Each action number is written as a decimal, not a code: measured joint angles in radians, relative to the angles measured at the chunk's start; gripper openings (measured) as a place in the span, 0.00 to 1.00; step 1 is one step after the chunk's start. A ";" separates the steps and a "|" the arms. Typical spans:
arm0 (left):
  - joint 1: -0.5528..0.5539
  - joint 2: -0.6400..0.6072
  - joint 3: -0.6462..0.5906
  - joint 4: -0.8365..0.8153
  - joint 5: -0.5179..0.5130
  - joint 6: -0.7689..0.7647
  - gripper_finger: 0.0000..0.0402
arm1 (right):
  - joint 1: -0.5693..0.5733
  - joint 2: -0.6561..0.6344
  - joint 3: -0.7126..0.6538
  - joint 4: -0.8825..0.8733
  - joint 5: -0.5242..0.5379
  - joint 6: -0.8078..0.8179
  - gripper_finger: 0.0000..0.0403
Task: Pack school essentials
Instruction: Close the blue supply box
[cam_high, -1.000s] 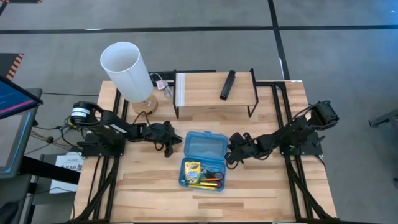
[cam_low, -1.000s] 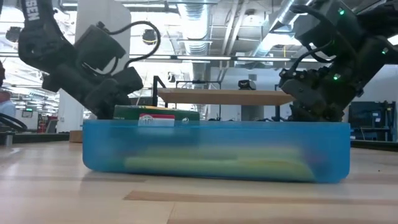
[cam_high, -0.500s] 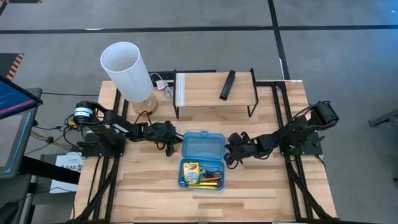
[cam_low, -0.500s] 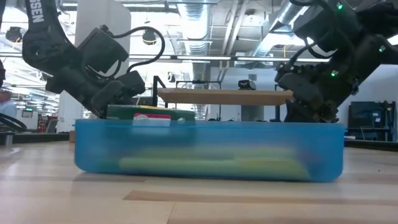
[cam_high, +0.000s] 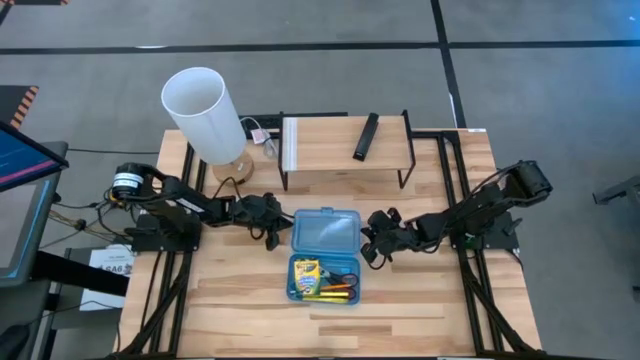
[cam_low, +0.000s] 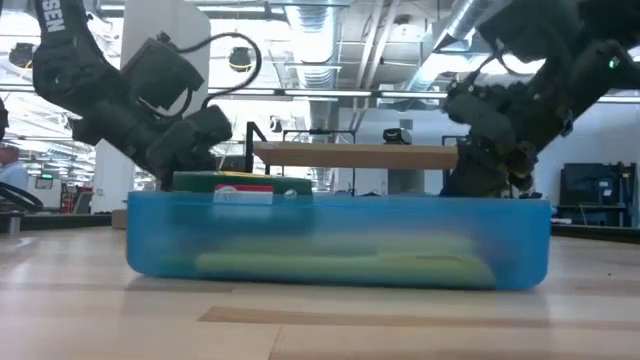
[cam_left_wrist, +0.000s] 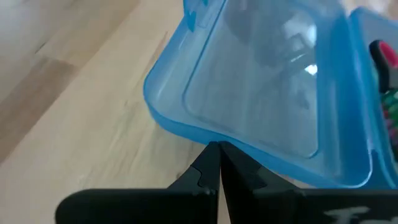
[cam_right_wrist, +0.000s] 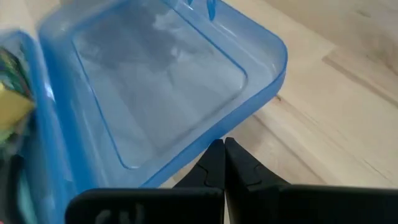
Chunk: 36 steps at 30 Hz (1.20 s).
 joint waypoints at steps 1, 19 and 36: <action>0.001 -0.012 -0.001 -0.010 -0.001 0.001 0.00 | 0.000 -0.005 0.000 -0.001 0.010 -0.004 0.02; -0.025 -0.337 -0.001 -0.254 -0.052 0.030 0.00 | 0.018 -0.117 0.003 -0.029 0.052 -0.082 0.02; -0.191 -0.372 -0.002 -0.276 -0.153 0.065 0.00 | 0.095 -0.129 0.002 0.048 0.045 -0.219 0.02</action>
